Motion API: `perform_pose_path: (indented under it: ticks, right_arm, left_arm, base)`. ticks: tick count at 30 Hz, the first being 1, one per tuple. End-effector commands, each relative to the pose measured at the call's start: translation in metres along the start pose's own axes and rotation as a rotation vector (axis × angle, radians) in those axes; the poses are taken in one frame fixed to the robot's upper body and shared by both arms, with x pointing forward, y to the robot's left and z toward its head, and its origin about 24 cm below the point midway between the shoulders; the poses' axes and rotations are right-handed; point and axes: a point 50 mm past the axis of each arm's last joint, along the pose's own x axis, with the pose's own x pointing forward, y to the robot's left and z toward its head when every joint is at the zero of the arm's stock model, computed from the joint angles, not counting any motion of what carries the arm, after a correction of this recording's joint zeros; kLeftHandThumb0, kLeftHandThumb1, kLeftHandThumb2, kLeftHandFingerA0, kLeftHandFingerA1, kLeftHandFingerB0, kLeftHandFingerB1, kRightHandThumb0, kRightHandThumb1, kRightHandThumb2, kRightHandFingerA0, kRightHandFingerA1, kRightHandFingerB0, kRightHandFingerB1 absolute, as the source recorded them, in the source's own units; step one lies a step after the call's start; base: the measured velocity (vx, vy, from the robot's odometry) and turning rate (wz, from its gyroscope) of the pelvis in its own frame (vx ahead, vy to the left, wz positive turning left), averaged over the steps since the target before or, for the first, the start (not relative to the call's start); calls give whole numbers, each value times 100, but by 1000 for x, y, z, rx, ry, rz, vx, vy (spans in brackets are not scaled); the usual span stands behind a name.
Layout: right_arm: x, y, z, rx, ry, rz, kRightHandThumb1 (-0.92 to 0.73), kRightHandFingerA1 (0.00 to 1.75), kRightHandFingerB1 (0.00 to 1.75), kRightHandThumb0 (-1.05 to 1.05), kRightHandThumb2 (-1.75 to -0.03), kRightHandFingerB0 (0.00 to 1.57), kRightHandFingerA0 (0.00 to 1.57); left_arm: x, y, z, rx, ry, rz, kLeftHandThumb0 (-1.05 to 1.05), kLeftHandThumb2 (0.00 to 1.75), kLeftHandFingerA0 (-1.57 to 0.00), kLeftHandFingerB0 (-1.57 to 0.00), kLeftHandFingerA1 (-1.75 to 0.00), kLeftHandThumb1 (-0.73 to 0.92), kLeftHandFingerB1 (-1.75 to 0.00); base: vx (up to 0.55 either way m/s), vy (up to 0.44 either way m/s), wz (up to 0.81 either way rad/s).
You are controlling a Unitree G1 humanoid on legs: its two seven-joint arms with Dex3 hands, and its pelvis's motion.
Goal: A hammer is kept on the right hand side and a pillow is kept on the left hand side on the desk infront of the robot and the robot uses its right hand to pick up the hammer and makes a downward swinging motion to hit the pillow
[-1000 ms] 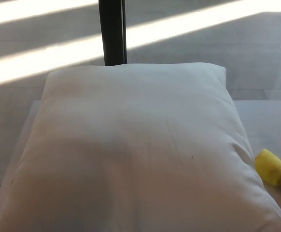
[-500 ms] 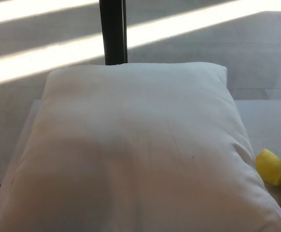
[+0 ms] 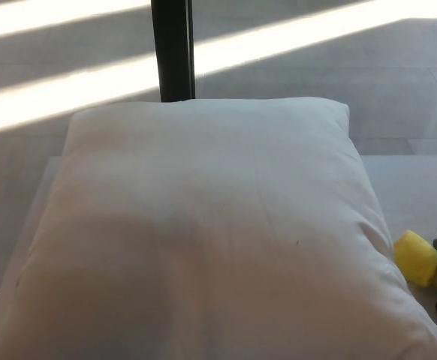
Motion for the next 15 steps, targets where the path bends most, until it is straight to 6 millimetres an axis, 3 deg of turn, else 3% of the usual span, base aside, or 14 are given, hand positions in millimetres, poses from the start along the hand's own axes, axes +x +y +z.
perform_pose_path:
  ticks: [1, 5, 6, 7, 8, 9, 10, 11, 13, 15]
  right_arm:
    - [-2, 33, 1, -68, 37, 57, -66, 54, 30, -58, -58, 27, 30]
    - [-3, 44, 6, -13, 23, 58, -66, 54, 33, -50, -60, 26, 42]
    - [-4, 46, 6, -39, 26, 49, -66, 91, 34, -51, -59, 30, 64]
    - [-5, 50, 5, -77, 26, 36, -66, 91, 34, -51, -59, 30, 64]
    - [-6, 52, 4, -85, 26, 29, -65, 117, 35, -49, -60, 31, 81]
    - [-7, 56, 3, -92, 35, 14, -67, 125, 36, -45, -60, 35, 86]
    - [-7, 57, 2, -94, 40, 7, -67, 125, 36, -45, -60, 35, 86]
    - [-9, 64, -1, -96, 66, 7, -69, 141, 38, -28, -62, 38, 86]
    - [-11, 70, -5, -104, 69, 3, -67, 143, 50, -25, -62, 59, 74]
    - [-12, 74, -7, -124, 64, -1, -67, 143, 50, -25, -62, 59, 74]
  left_arm:
    - [-1, 3, 2, 13, -19, 2, -65, 61, -71, -60, -60, 71, -50]
    - [-1, 2, 0, 12, -7, 6, -64, 61, -71, -59, -58, 72, -48]
    - [-1, 2, -1, 9, -5, 4, -63, 61, -72, -60, -59, 72, -49]
    - [-1, 1, -1, 4, -2, 3, -63, 61, -72, -60, -59, 72, -49]
    - [-1, 1, -1, 7, -2, 4, -64, 61, -72, -61, -58, 72, -49]
    - [-1, 1, -1, 18, -9, -4, -66, 61, -71, -61, -60, 72, -50]
    - [-1, 1, -1, 22, -12, -7, -66, 61, -71, -61, -60, 72, -50]
    - [-1, 1, -2, 12, -5, -4, -65, 62, -70, -58, -59, 72, -49]
    - [-1, 2, -2, 11, -4, 2, -63, 62, -69, -58, -58, 74, -49]
    - [-2, 3, -3, 13, -2, 5, -63, 62, -69, -58, -58, 74, -49]
  base:
    - [0, 0, 0]
    - [0, 0, 0]
    - [0, 0, 0]
    - [0, 0, 0]
    - [0, 0, 0]
    - [0, 0, 0]
    - [0, 0, 0]
    - [0, 0, 0]
    - [0, 0, 0]
    - [0, 0, 0]
